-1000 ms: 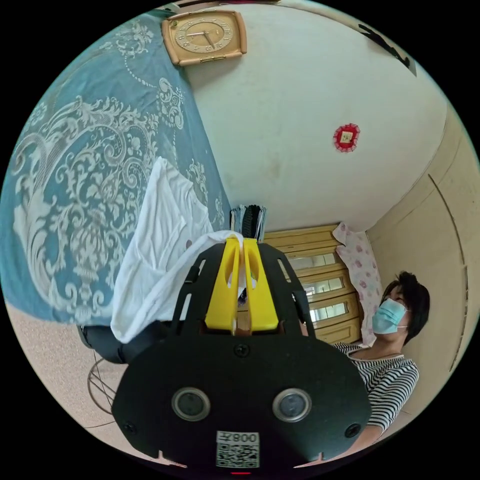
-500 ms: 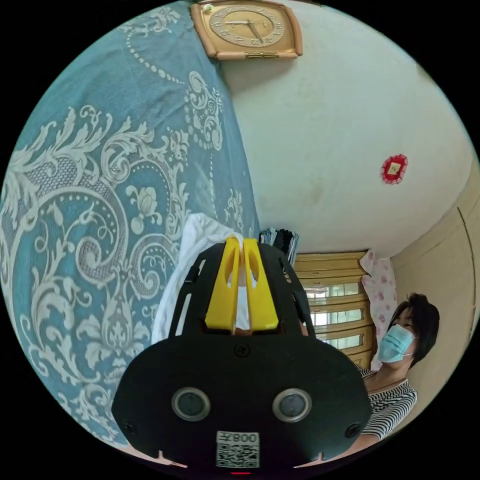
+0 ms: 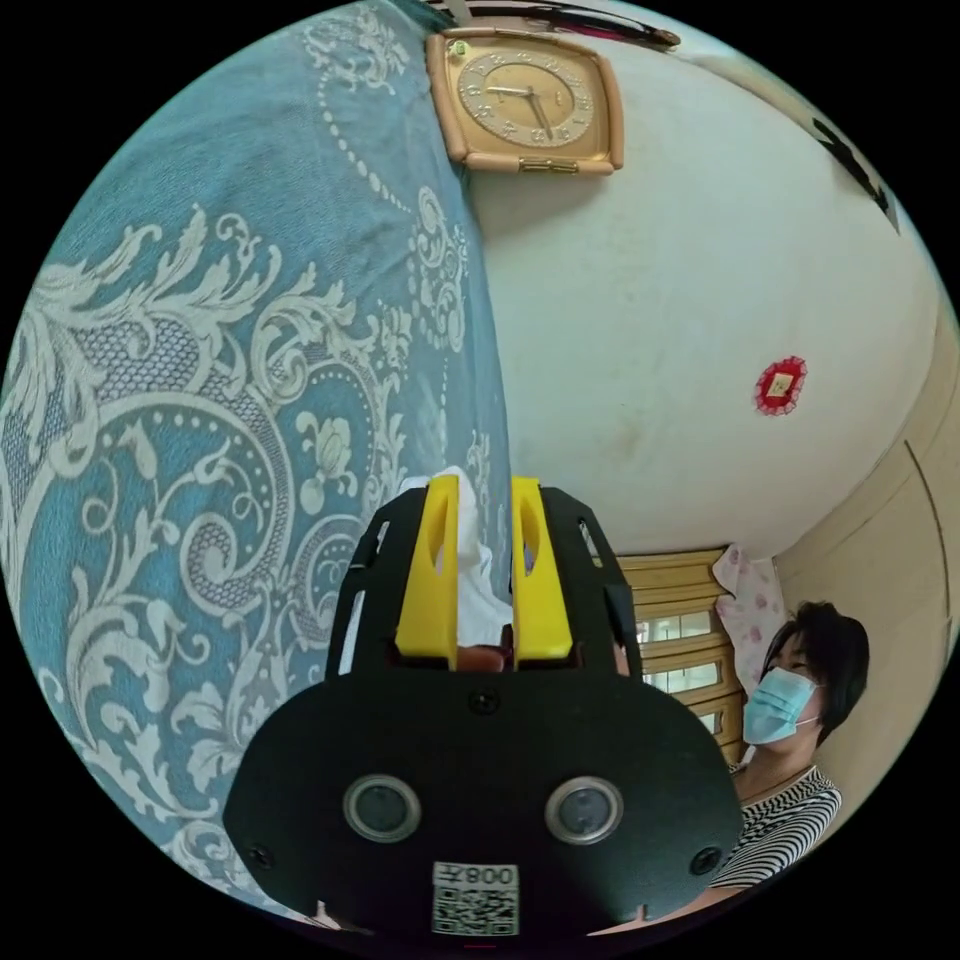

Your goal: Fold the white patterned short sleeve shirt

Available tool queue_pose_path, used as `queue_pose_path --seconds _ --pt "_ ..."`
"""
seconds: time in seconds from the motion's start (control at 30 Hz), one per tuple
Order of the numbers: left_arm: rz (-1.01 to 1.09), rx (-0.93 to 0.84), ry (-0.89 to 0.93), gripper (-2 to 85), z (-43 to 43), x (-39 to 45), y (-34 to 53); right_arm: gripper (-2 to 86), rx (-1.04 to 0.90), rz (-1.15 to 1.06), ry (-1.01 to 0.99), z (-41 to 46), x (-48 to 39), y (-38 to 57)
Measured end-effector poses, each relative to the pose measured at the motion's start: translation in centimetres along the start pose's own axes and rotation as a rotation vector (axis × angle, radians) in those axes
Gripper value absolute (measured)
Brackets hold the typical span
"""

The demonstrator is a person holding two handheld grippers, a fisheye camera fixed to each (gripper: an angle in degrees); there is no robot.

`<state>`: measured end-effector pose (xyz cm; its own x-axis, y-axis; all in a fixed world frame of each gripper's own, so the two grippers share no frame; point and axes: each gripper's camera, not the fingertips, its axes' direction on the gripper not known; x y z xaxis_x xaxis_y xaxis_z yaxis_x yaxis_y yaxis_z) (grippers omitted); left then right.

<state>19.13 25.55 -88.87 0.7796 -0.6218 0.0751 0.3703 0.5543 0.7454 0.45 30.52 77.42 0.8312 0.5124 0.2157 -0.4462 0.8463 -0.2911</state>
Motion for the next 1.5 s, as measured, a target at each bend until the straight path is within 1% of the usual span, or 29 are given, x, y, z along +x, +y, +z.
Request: queue_pose_path --seconds 0.07,0.17,0.23,0.27,0.3,0.33,0.37,0.43,0.47,0.53,0.57,0.6,0.63,0.67,0.7,0.73,0.8,0.83,0.9,1.0,1.07,1.27,1.4,1.5 --pt "0.012 -0.005 -0.014 8.3 0.7 -0.1 -0.7 0.2 0.016 -0.002 -0.033 0.4 -0.2 -0.9" --pt "-0.016 0.048 -0.041 8.2 1.0 -1.0 -1.4 0.1 0.036 -0.044 -0.006 1.7 -1.8 -1.5" --pt "-0.021 0.055 -0.040 8.0 1.5 -1.6 -1.4 0.1 0.000 -0.137 0.053 4.1 -4.3 -1.2" --pt "0.003 0.056 -0.075 7.7 1.9 -1.3 -1.2 0.1 -0.022 -0.176 0.080 5.0 -5.2 -1.0" --pt "0.046 0.060 -0.135 7.5 2.3 -0.6 -1.0 0.1 -0.072 -0.259 0.154 7.1 -7.1 -0.4" --pt "0.074 0.063 -0.156 7.4 2.5 -0.2 -0.9 0.1 -0.127 -0.351 0.250 9.5 -9.2 0.3" --pt "0.119 0.058 -0.173 7.4 3.0 0.4 -0.8 0.1 -0.157 -0.398 0.302 10.7 -10.2 0.6" --pt "0.168 0.069 -0.209 7.5 3.7 1.1 -0.5 0.0 -0.254 -0.568 0.503 15.7 -13.3 2.1" --pt "0.216 0.041 -0.217 7.6 4.6 1.6 -0.4 0.0 -0.272 -0.608 0.548 16.9 -13.9 2.4" --pt "0.249 -0.061 -0.216 7.5 7.1 1.8 -0.2 0.0 -0.343 -0.723 0.667 21.4 -15.5 3.1" --pt "0.269 -0.151 -0.230 7.3 9.2 1.7 0.1 0.0 -0.374 -0.742 0.679 22.5 -15.8 3.2" --pt "0.298 -0.238 -0.265 7.0 11.4 1.6 0.4 0.0 -0.438 -0.763 0.696 24.6 -16.0 3.4" --pt "0.312 -0.273 -0.288 6.8 12.5 1.5 0.6 0.0 -0.481 -0.794 0.717 26.4 -16.2 3.7" --pt "0.333 -0.345 -0.325 6.4 14.7 1.3 0.9 -0.1 -0.506 -0.814 0.737 27.3 -16.3 3.9" --pt "0.362 -0.409 -0.360 6.0 16.8 1.2 1.2 -0.1 -0.548 -0.845 0.791 29.0 -16.4 4.4" --pt "0.389 -0.433 -0.385 5.8 17.8 1.2 1.3 -0.2 -0.570 -0.882 0.847 30.5 -16.6 4.9" --pt "0.474 -0.504 -0.541 4.5 21.3 1.3 1.6 -0.3 -0.580 -0.934 0.928 32.5 -16.9 5.4" --pt "0.494 -0.515 -0.566 4.2 22.0 1.3 1.6 -0.3 -0.580 -0.953 0.972 33.6 -17.0 5.4" --pt "0.532 -0.539 -0.620 2.9 24.2 1.3 1.3 -0.4 -0.593 -0.964 0.991 35.1 -17.3 5.2" --pt "0.572 -0.534 -0.657 1.9 26.1 1.4 0.8 -0.4 -0.586 -0.972 1.011 36.9 -17.9 4.4" --pt "0.577 -0.526 -0.648 1.6 26.9 1.4 0.4 -0.4 -0.577 -0.971 0.997 37.5 -18.5 3.9" --pt "0.609 -0.488 -0.688 1.1 29.7 1.1 -1.2 -0.4 -0.527 -0.964 1.056 39.0 -19.6 1.7" --pt "0.614 -0.447 -0.718 0.7 31.2 1.0 -2.5 -0.4 -0.453 -0.955 1.109 39.1 -20.8 -0.4" --pt "0.615 -0.420 -0.742 0.6 31.8 0.7 -3.1 -0.3 -0.401 -0.950 1.062 38.3 -22.3 -1.1"
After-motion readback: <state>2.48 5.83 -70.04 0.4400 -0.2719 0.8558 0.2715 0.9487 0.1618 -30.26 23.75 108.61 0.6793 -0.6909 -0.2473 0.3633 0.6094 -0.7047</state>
